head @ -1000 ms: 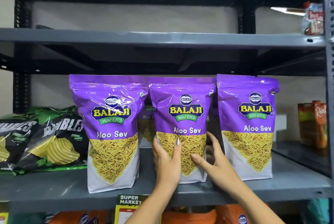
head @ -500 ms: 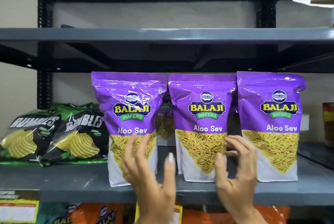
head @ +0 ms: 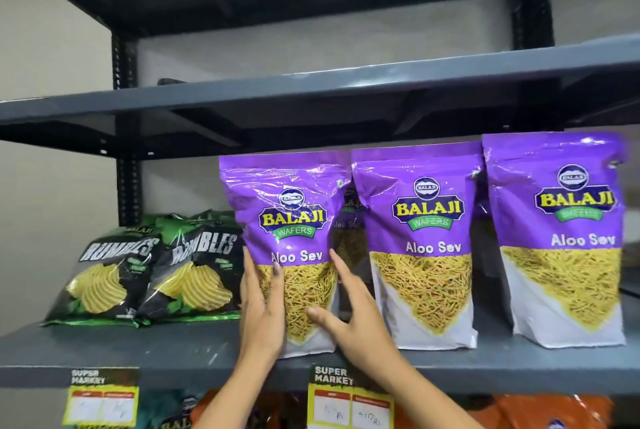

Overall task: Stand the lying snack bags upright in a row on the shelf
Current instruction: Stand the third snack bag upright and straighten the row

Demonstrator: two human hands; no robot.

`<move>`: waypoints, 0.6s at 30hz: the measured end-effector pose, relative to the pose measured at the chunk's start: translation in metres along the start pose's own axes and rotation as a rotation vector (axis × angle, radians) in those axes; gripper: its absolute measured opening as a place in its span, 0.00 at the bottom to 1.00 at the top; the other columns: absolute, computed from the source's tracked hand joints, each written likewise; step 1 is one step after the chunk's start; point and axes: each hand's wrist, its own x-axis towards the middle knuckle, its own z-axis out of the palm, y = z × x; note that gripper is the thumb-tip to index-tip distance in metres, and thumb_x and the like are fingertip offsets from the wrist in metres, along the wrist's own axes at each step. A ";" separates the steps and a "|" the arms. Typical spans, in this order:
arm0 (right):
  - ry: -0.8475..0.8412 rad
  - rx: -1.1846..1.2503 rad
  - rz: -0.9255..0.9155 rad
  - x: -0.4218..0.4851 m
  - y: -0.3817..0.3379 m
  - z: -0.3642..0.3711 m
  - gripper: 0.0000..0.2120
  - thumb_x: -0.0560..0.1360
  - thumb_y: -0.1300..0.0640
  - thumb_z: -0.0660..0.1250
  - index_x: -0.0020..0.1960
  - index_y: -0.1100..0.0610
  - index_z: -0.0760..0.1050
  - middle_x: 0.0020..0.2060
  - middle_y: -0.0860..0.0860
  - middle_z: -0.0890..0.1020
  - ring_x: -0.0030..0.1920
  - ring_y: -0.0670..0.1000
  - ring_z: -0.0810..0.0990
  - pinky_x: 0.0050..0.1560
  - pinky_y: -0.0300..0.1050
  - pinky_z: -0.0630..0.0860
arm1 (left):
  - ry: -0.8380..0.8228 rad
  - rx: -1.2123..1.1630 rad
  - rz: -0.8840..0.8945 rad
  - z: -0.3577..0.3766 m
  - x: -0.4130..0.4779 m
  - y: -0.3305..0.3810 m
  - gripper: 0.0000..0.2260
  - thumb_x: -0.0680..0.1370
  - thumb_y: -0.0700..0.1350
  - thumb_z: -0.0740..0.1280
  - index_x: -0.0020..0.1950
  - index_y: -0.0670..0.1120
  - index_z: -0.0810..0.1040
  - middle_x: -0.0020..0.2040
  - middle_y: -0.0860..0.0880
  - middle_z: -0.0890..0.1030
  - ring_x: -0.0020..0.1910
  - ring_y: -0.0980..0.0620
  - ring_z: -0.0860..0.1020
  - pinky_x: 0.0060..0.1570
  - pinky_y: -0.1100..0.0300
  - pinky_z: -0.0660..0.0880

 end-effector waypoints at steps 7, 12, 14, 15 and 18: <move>0.011 -0.047 -0.013 0.003 0.004 -0.006 0.38 0.70 0.46 0.71 0.70 0.31 0.50 0.67 0.46 0.71 0.70 0.42 0.67 0.68 0.33 0.59 | 0.005 0.001 0.010 0.009 -0.002 0.000 0.40 0.68 0.72 0.51 0.78 0.60 0.50 0.79 0.52 0.58 0.76 0.58 0.56 0.69 0.61 0.53; 0.010 -0.080 -0.020 -0.006 -0.006 -0.012 0.40 0.71 0.46 0.70 0.73 0.36 0.49 0.69 0.36 0.65 0.69 0.28 0.58 0.69 0.27 0.54 | 0.093 0.086 -0.049 0.007 -0.007 0.006 0.41 0.67 0.73 0.48 0.78 0.59 0.47 0.80 0.48 0.50 0.78 0.46 0.53 0.73 0.49 0.52; 0.066 -0.089 -0.051 -0.013 -0.019 -0.021 0.38 0.70 0.45 0.70 0.74 0.39 0.54 0.69 0.34 0.65 0.70 0.29 0.59 0.70 0.29 0.56 | 0.216 0.198 0.088 0.004 -0.009 0.014 0.38 0.71 0.69 0.49 0.78 0.55 0.51 0.80 0.47 0.52 0.79 0.44 0.50 0.75 0.41 0.51; 0.117 -0.085 -0.072 -0.017 -0.027 -0.031 0.34 0.70 0.46 0.71 0.72 0.40 0.60 0.68 0.36 0.69 0.70 0.33 0.64 0.70 0.34 0.61 | 0.260 0.267 0.213 0.005 -0.012 0.020 0.35 0.74 0.65 0.51 0.78 0.52 0.54 0.80 0.46 0.53 0.79 0.45 0.50 0.75 0.39 0.52; 0.381 0.003 -0.111 -0.037 -0.058 -0.079 0.14 0.71 0.55 0.72 0.54 0.42 0.78 0.52 0.42 0.83 0.55 0.43 0.81 0.57 0.43 0.77 | 0.207 0.406 0.580 0.024 -0.027 0.055 0.30 0.77 0.59 0.56 0.76 0.49 0.58 0.80 0.47 0.53 0.80 0.47 0.46 0.76 0.41 0.46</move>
